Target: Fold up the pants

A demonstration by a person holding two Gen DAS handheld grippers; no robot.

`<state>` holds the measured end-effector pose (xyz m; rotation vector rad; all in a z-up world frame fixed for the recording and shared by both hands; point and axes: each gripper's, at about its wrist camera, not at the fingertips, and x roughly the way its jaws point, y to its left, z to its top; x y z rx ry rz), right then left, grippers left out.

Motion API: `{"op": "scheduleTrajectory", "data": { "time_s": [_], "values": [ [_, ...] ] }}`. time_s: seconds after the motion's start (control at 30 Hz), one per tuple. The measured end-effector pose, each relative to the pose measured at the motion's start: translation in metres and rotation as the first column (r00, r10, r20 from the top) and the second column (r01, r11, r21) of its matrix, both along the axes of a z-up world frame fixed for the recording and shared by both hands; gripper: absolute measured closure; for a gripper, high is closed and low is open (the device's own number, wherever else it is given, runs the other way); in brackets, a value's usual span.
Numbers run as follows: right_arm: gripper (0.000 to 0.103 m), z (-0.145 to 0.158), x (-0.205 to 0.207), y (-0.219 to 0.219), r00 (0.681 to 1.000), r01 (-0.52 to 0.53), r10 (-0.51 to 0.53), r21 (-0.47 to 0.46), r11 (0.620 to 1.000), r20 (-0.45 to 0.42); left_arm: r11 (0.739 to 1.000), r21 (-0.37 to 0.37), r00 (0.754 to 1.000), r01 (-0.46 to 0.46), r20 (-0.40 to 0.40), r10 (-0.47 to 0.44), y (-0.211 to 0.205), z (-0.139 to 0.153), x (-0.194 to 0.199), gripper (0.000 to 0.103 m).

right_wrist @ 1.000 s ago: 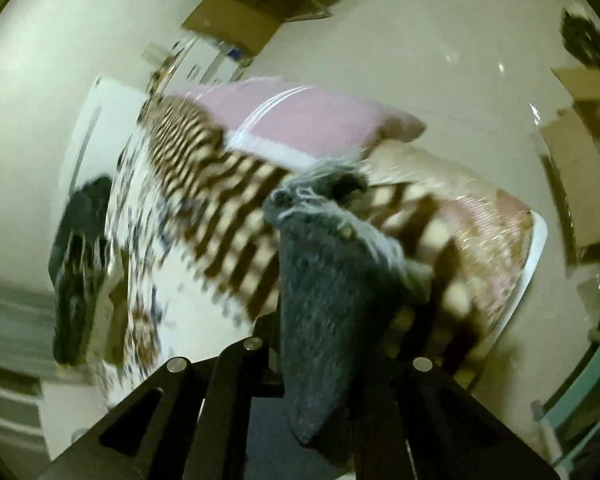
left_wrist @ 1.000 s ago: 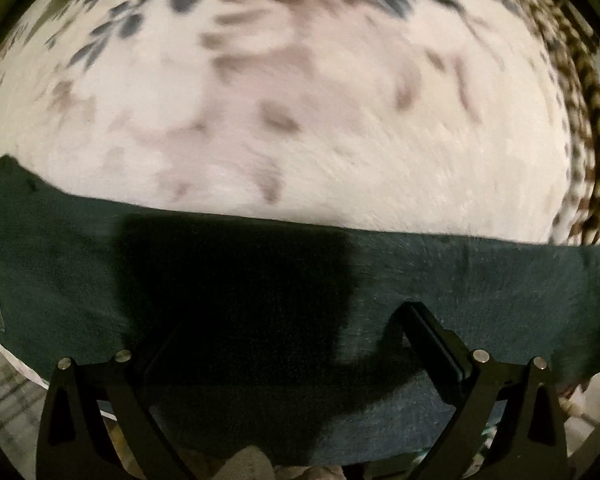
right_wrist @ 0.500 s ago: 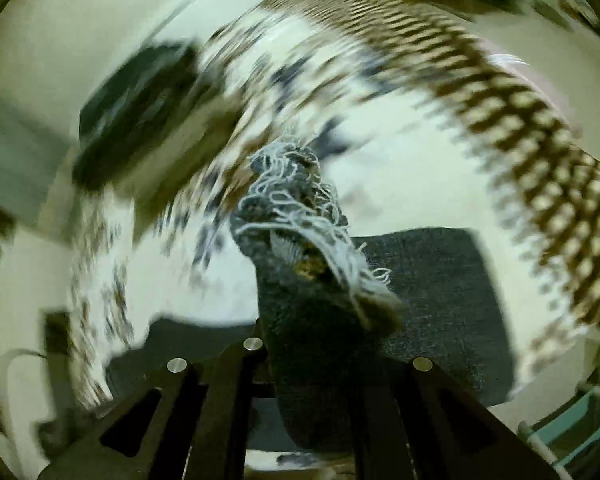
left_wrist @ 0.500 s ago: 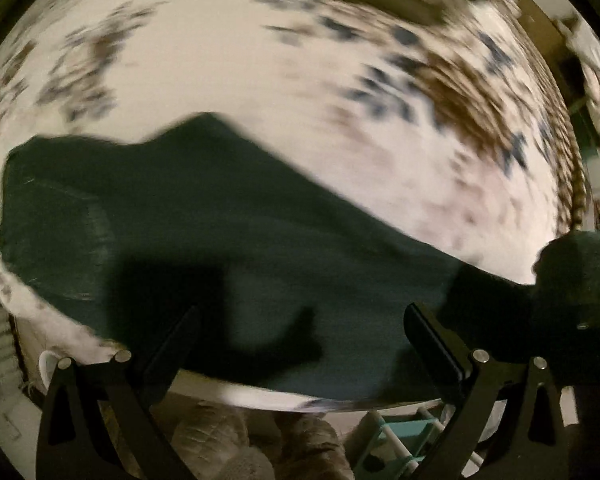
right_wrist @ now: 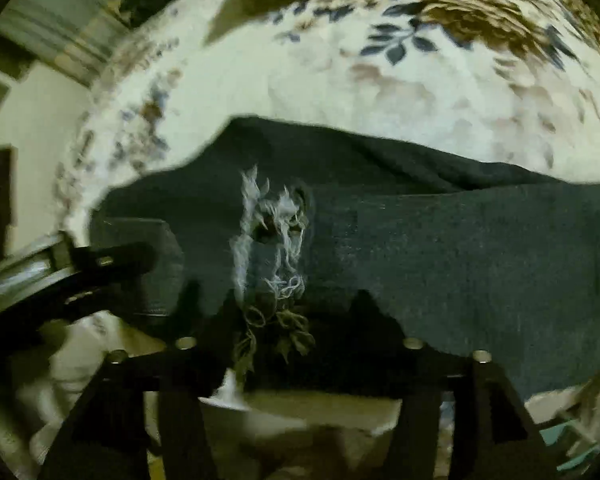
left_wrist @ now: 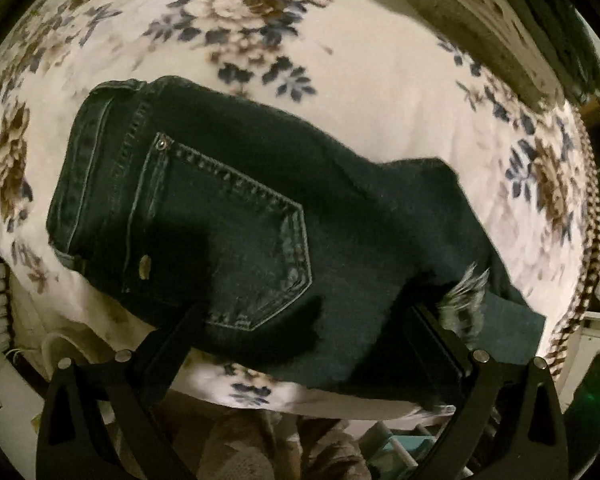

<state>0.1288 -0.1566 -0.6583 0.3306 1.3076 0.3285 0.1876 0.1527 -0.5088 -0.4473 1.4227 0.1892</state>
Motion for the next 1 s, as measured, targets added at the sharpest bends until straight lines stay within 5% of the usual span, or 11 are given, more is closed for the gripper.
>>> {"op": "scheduleTrajectory", "data": {
  "time_s": [0.13, 0.23, 0.37, 0.47, 0.5, 0.53, 0.77, 1.0],
  "values": [
    [0.029, 0.018, -0.015, -0.051, 0.991, 0.130, -0.130, 0.025, 0.991, -0.014, 0.997, -0.078, 1.000, 0.027, 0.014, -0.026, -0.017, -0.006, 0.009, 0.000],
    [0.029, 0.014, -0.024, -0.089, 0.974, 0.219, -0.224, -0.110, 0.970, -0.033, 0.988, -0.133, 0.997, 0.078, -0.001, -0.078, -0.042, -0.021, 0.021, 0.000],
    [0.029, -0.007, -0.029, -0.131, 0.951, 0.268, -0.299, -0.270, 0.925, -0.079, 0.977, -0.081, 0.980, 0.195, -0.031, -0.198, -0.082, -0.048, 0.031, 0.009],
    [0.019, -0.020, -0.034, -0.146, 0.934, 0.284, -0.339, -0.339, 0.897, -0.114, 0.964, -0.022, 0.964, 0.266, -0.024, -0.266, -0.104, -0.056, 0.030, 0.059],
    [0.011, -0.023, -0.036, -0.146, 0.933, 0.273, -0.341, -0.388, 0.880, -0.118, 0.954, 0.001, 0.954, 0.299, -0.005, -0.299, -0.111, -0.055, 0.030, 0.095],
    [0.010, -0.026, -0.037, -0.147, 0.933, 0.263, -0.339, -0.419, 0.869, -0.118, 0.947, 0.032, 0.947, 0.319, 0.020, -0.320, -0.116, -0.051, 0.028, 0.099],
    [0.009, -0.039, -0.034, -0.129, 0.939, 0.234, -0.315, -0.418, 0.878, -0.135, 0.956, 0.062, 0.952, 0.285, 0.102, -0.290, -0.102, -0.023, 0.016, 0.099],
    [0.007, -0.039, -0.011, -0.104, 0.950, 0.194, -0.272, -0.392, 0.899, -0.153, 0.967, 0.055, 0.967, 0.248, 0.050, -0.251, -0.095, -0.031, 0.014, 0.094]
  ]
}}
